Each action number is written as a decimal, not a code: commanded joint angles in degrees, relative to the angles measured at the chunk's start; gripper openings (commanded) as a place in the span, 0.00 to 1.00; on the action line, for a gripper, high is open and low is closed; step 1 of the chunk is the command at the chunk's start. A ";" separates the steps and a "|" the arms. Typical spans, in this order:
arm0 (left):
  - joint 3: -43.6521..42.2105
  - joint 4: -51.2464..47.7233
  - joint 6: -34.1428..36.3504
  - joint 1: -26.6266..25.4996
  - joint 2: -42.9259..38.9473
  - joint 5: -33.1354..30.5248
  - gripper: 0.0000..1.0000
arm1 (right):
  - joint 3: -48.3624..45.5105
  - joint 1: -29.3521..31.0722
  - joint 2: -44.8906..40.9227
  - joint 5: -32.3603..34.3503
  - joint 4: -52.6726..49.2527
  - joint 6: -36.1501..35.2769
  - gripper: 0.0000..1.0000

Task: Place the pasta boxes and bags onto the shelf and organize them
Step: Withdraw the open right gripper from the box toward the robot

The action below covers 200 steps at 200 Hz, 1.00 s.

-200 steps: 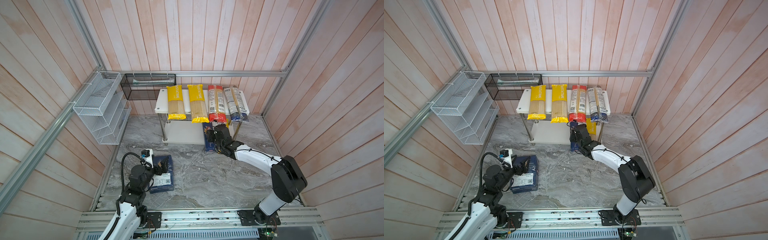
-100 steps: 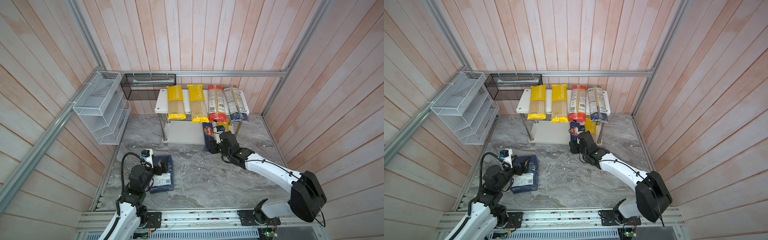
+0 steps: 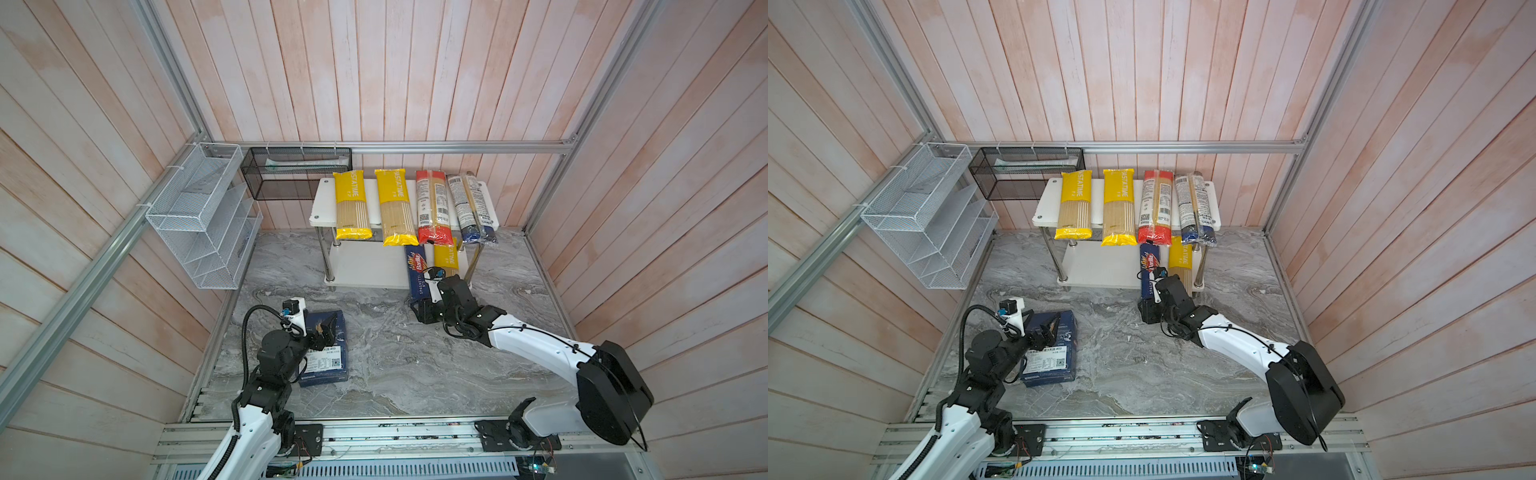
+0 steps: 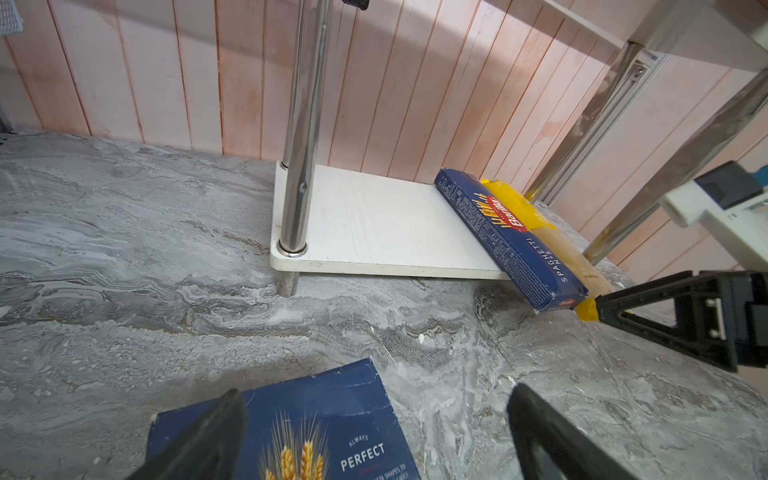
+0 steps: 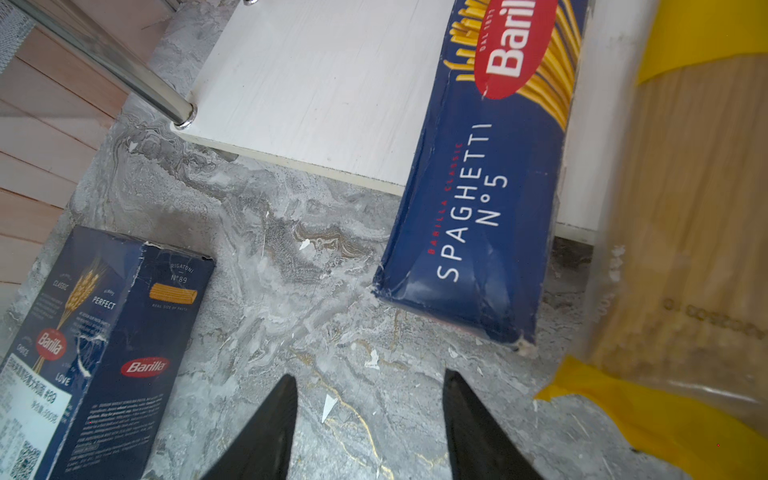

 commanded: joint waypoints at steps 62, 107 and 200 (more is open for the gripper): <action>-0.04 -0.04 0.47 0.27 -1.31 -0.69 1.00 | 0.15 0.66 3.85 -1.96 3.49 0.15 0.56; 0.03 0.10 0.57 0.34 -1.05 -0.64 1.00 | 1.98 1.14 6.11 -0.71 3.34 -0.73 0.56; 0.13 0.02 0.39 0.31 -0.81 -1.02 1.00 | 6.00 1.88 11.13 -0.13 4.47 -2.15 0.56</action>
